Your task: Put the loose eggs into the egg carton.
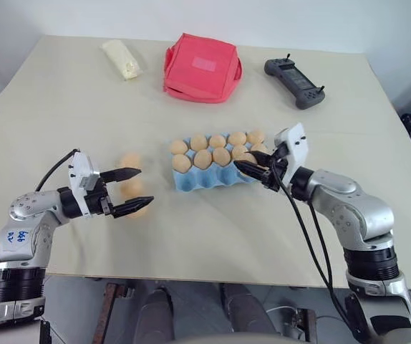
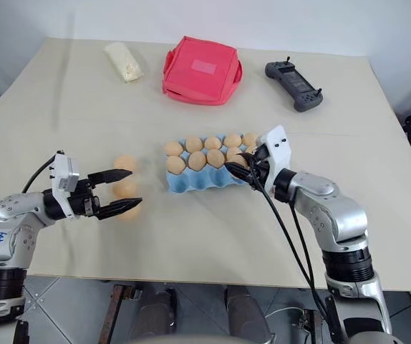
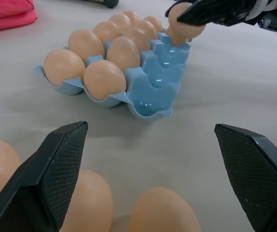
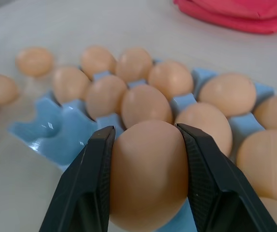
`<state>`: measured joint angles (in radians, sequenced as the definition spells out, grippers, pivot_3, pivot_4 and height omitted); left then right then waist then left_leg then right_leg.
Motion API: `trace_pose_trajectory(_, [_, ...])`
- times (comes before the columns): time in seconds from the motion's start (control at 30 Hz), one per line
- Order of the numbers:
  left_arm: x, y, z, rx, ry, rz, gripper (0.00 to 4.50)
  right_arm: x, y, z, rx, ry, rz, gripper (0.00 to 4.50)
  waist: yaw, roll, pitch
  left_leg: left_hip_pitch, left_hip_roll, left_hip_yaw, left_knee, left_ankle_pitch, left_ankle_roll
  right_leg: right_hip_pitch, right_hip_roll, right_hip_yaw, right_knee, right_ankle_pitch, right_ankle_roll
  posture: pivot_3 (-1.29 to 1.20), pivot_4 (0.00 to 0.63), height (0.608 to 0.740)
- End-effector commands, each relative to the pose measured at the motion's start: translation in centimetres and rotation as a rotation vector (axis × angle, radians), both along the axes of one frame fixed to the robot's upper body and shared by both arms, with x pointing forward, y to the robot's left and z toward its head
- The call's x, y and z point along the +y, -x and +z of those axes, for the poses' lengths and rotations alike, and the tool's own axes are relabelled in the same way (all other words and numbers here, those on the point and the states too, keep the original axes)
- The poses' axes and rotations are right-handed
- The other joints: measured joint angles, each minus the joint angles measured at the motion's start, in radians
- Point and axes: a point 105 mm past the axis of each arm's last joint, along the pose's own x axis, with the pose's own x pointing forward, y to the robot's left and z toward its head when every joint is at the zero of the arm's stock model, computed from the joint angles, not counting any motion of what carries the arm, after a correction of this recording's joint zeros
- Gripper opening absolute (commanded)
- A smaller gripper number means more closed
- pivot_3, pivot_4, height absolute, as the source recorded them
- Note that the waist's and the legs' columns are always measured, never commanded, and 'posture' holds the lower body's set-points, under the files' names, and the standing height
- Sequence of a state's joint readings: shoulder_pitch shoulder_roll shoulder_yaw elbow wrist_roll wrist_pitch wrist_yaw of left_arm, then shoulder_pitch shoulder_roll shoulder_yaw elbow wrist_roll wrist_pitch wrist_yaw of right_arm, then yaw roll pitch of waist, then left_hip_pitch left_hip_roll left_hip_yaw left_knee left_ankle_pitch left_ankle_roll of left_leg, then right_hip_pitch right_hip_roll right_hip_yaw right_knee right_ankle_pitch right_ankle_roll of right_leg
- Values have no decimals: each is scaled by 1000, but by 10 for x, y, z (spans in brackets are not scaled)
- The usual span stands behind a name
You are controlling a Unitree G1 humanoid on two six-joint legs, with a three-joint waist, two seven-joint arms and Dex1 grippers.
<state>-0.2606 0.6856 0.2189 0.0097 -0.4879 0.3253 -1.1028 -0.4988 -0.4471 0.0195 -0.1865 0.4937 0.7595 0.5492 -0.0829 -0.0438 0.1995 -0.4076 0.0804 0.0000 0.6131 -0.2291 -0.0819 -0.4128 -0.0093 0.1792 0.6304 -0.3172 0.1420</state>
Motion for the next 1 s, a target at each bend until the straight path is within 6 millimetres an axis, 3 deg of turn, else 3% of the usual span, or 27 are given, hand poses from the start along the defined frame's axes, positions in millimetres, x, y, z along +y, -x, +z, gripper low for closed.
trace_pose_trajectory(0.03, [0,4,13,-67,15,6,4500,3,-4,9,-56,-3,12,1666,-1,0,0,0,0,0,0,0,0,0,0,0,0,0,0,0,150,740])
trace_pose_trajectory(0.23, [0,5,13,-73,19,21,4500,4,-7,10,-64,-2,19,1666,-5,0,0,0,0,0,0,0,0,-1,0,0,1,0,0,0,150,740])
trace_pose_trajectory(0.5, [3,7,13,-80,24,55,4500,10,-9,24,-107,-10,49,4383,-4,0,0,0,0,0,0,0,0,-1,0,0,1,0,0,0,150,740])
trace_pose_trajectory(0.53, [3,8,13,-81,24,61,4500,10,-8,25,-108,-11,53,4481,-4,0,0,0,0,0,0,0,0,-1,0,0,1,0,0,0,150,740])
trace_pose_trajectory(0.73, [9,12,14,-72,26,123,4500,10,-2,28,-95,-8,102,4481,-4,0,0,0,1,0,-1,0,0,-1,0,0,0,0,0,0,150,740])
trace_pose_trajectory(1.0, [36,12,26,-104,26,408,4500,-3,24,16,1,72,267,4481,-3,0,0,0,1,1,-1,-1,1,-1,0,0,-1,0,0,0,150,740])
